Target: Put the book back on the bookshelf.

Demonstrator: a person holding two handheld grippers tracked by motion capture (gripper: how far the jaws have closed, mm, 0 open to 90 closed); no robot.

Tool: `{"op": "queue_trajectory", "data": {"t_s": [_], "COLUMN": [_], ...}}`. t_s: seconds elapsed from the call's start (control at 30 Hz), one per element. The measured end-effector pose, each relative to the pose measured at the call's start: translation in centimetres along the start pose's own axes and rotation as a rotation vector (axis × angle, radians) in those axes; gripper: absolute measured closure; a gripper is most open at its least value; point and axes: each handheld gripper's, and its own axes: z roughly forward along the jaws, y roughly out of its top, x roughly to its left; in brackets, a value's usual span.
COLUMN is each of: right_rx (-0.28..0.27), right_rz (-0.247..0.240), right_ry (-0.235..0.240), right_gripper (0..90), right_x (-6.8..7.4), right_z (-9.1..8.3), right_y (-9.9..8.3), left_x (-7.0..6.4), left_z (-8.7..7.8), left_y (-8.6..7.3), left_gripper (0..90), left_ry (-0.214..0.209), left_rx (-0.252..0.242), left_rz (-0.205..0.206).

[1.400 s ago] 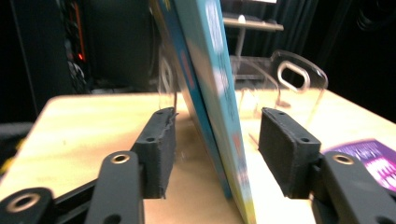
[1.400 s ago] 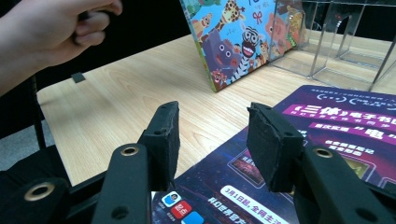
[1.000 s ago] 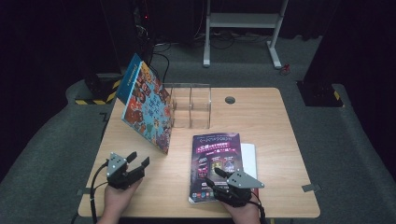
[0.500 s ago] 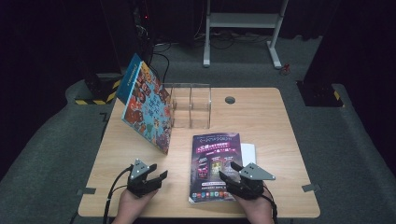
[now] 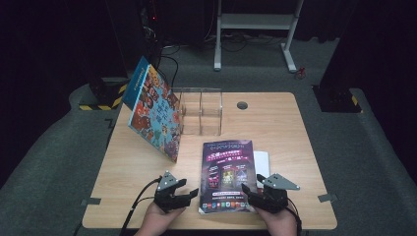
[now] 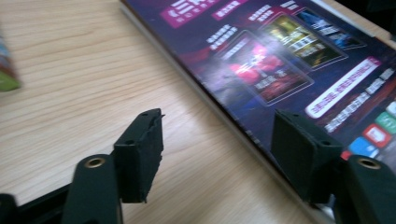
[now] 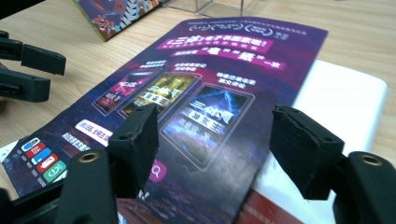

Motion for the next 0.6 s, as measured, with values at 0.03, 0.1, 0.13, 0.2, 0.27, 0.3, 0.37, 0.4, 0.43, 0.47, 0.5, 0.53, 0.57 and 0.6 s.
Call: {"op": "queue_trajectory", "data": {"t_s": [0.03, 0.1, 0.13, 0.2, 0.27, 0.3, 0.37, 0.4, 0.43, 0.47, 0.5, 0.53, 0.57, 0.6], "right_rx": [0.003, 0.015, 0.018, 0.031, 0.04, 0.043, 0.048, 0.05, 0.054, 0.063, 0.067, 0.073, 0.076, 0.079], "right_rz": [0.003, 0.018, 0.019, 0.026, 0.035, 0.039, 0.045, 0.046, 0.052, 0.064, 0.056, 0.058, 0.057, 0.06], "right_ry": [-0.002, -0.008, -0.008, -0.014, -0.018, -0.022, -0.027, -0.029, -0.028, -0.029, -0.029, -0.029, -0.03, -0.03], "right_gripper": [30.8, 29.1, 28.4, 27.4, 26.3, 26.0, 25.9, 25.6, 25.2, 25.1, 24.9, 24.9, 24.8, 24.7], "right_x": [-0.1, 0.0, -0.1, 0.1, 0.1, 0.1, 0.1, 0.0, 0.0, 0.1, 0.0, 0.0, 0.0, 0.0], "right_z": [-0.1, -0.2, -0.2, -0.3, -0.4, -0.5, -0.7, -0.7, -0.8, -0.8, -0.7, -0.7, -0.6, -0.5], "right_y": [-0.1, -0.4, -0.5, -0.8, -1.0, -1.0, -1.2, -1.3, -1.4, -1.5, -1.5, -1.6, -1.6, -1.7], "left_x": [-0.2, -0.7, -0.9, -1.3, -1.5, -1.6, -1.8, -1.8, -1.8, -1.7, -1.7, -1.7, -1.7, -1.8], "left_z": [0.2, 0.7, 0.9, 1.4, 1.9, 2.2, 2.4, 2.5, 2.5, 2.7, 2.7, 2.8, 2.8, 2.9], "left_y": [0.1, 0.2, 0.3, 0.3, 0.4, 0.4, 0.4, 0.4, 0.4, 0.5, 0.5, 0.5, 0.5, 0.5], "left_gripper": [32.1, 29.9, 28.8, 27.3, 26.6, 26.1, 25.9, 25.9, 25.9, 25.9, 25.8, 25.8, 25.8, 26.0], "left_ry": [-0.008, -0.012, -0.013, -0.015, -0.021, -0.022, -0.024, -0.025, -0.025, -0.026, -0.024, -0.026, -0.024, -0.024], "left_rx": [0.002, 0.007, 0.013, 0.03, 0.05, 0.056, 0.068, 0.073, 0.073, 0.084, 0.088, 0.094, 0.094, 0.098], "left_rz": [0.004, 0.011, 0.014, 0.025, 0.033, 0.028, 0.034, 0.037, 0.037, 0.044, 0.045, 0.051, 0.053, 0.05]}}
